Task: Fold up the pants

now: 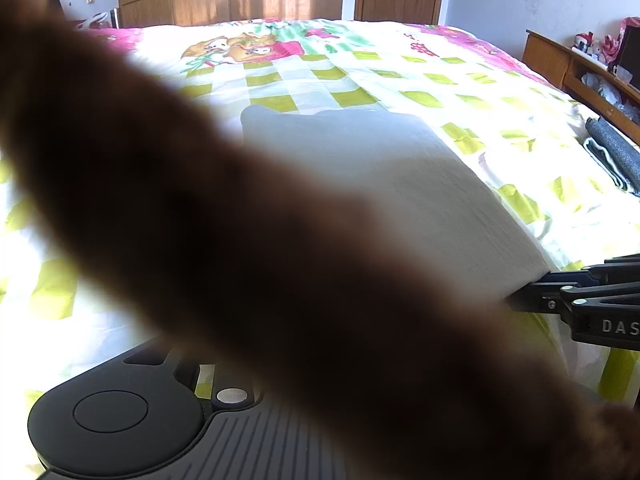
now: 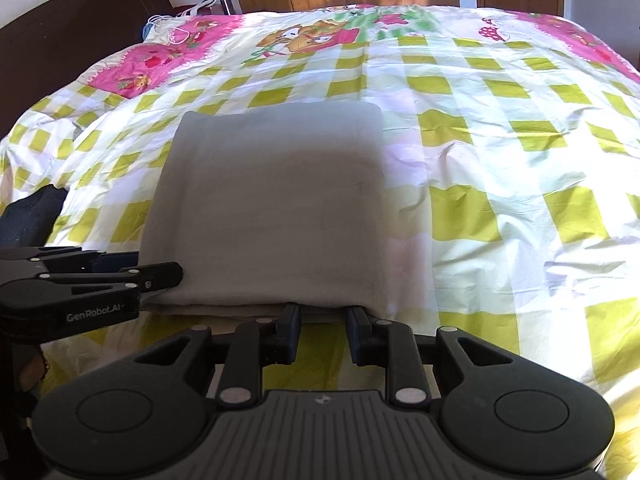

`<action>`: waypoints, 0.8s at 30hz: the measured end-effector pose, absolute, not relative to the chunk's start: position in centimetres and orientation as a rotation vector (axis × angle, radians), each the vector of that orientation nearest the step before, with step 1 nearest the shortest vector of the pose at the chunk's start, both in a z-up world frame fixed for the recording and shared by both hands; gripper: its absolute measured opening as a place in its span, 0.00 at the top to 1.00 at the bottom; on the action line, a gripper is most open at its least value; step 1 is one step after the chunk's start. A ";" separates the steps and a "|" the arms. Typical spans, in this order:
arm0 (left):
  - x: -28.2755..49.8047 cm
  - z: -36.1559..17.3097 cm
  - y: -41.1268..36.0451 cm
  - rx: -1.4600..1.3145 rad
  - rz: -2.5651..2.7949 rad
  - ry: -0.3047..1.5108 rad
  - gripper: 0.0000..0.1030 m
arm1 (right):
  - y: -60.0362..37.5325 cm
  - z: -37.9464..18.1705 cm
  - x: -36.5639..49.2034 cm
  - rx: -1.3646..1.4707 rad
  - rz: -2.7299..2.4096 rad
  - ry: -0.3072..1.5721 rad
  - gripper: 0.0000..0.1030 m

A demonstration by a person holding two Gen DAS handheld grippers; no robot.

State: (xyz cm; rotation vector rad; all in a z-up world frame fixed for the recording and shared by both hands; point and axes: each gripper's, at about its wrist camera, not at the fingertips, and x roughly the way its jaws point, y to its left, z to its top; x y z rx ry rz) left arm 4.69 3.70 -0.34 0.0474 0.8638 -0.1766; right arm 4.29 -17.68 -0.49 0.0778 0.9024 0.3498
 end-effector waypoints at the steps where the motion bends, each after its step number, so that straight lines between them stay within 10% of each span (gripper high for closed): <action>1: 4.6 -0.3 3.7 0.045 -0.174 0.865 0.64 | -17.7 -0.5 3.8 0.078 0.351 0.894 0.63; 8: 3.1 -0.4 3.0 0.062 -0.101 0.885 0.34 | -17.6 -0.9 1.9 0.079 0.340 0.836 0.62; 24: 0.9 -0.2 2.4 0.031 -0.068 0.893 0.14 | -18.1 -0.4 1.3 0.121 0.346 0.789 0.62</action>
